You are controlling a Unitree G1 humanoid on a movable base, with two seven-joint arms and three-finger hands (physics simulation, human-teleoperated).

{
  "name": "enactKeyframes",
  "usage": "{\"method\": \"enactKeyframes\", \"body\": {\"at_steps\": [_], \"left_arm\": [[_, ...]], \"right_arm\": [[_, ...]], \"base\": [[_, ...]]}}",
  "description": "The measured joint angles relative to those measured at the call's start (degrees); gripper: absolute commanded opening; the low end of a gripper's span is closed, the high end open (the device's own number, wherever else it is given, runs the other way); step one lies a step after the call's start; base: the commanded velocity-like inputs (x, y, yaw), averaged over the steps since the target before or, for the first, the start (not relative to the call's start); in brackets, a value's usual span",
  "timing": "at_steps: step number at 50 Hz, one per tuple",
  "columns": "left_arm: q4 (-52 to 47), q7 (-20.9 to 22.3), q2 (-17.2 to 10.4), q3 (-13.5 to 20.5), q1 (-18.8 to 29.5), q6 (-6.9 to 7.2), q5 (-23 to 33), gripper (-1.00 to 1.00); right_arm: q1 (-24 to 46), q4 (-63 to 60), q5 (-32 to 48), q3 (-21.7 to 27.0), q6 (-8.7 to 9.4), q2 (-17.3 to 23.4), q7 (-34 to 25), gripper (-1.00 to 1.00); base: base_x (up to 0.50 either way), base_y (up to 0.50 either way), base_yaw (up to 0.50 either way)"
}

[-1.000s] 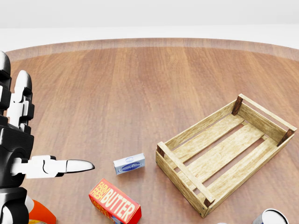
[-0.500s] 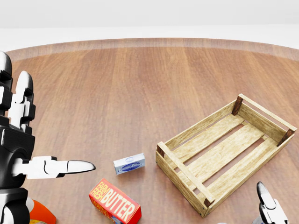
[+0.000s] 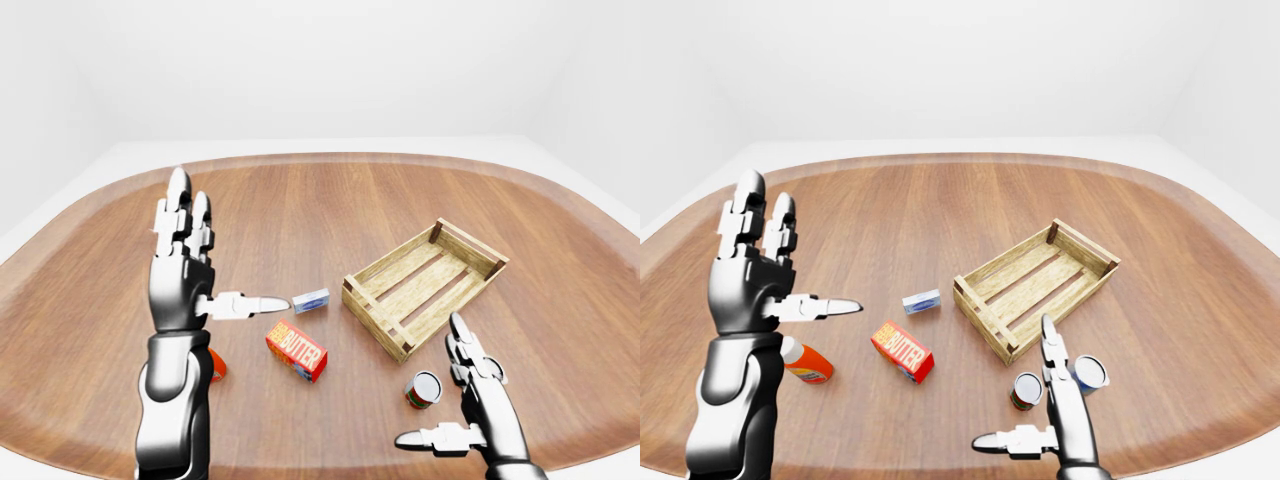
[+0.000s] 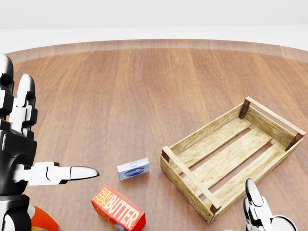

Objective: Pick up the tomato sauce, and put it in the wooden tray.

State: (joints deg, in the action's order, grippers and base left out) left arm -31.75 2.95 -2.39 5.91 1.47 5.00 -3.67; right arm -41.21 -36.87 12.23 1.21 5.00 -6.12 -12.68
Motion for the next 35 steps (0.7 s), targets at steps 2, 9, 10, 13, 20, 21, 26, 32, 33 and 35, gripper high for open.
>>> {"method": "enactKeyframes", "body": {"at_steps": [2,9,10,13,20,21,26,32,33,35], "left_arm": [[-0.02,0.01,0.0,-0.01,-0.03,0.0,0.01,1.0],[-0.22,0.05,0.0,0.0,-0.09,0.0,0.03,1.0],[-0.25,0.05,-0.01,0.0,-0.09,0.0,0.03,1.0],[-0.3,0.06,0.0,0.0,-0.07,0.0,0.04,1.0],[-0.39,0.08,0.02,-0.02,-0.1,0.0,0.05,1.0],[-0.4,0.08,0.02,-0.02,-0.1,0.0,0.05,1.0],[-0.36,0.09,0.03,-0.02,-0.09,0.0,0.04,1.0],[-0.34,0.08,0.04,-0.04,-0.05,0.0,0.03,1.0],[-0.33,0.08,0.04,-0.05,-0.04,0.0,0.02,1.0],[-0.3,0.07,0.04,-0.06,-0.02,0.0,0.03,1.0]], "right_arm": [[0.08,0.7,-0.83,-0.81,0.0,1.18,1.52,1.0],[0.14,2.54,-3.0,-2.9,0.0,4.28,5.45,1.0],[0.14,2.78,-3.23,-3.12,0.0,4.62,5.86,1.0],[0.04,3.3,-3.85,-3.7,0.0,5.52,6.93,1.0],[-0.41,3.55,-4.93,-4.63,0.0,7.1,8.64,1.0],[-0.39,3.65,-5.04,-4.7,0.0,7.26,8.81,1.0],[-0.12,4.83,-5.42,-4.82,0.0,7.85,9.45,1.0],[-0.09,5.95,-5.55,-4.82,0.0,8.19,9.86,1.0],[-0.09,6.08,-5.56,-4.8,0.0,8.22,9.9,1.0],[-0.06,6.31,-5.57,-4.73,0.0,8.26,9.94,1.0]], "base": [[0.0,0.0,0.0],[0.0,0.0,0.0],[0.0,0.0,0.0],[0.0,0.0,0.0],[0.0,0.0,0.0],[0.0,0.0,0.0],[0.0,0.0,0.0],[0.0,0.0,0.0],[0.0,0.0,0.0],[0.0,0.0,0.0]]}}
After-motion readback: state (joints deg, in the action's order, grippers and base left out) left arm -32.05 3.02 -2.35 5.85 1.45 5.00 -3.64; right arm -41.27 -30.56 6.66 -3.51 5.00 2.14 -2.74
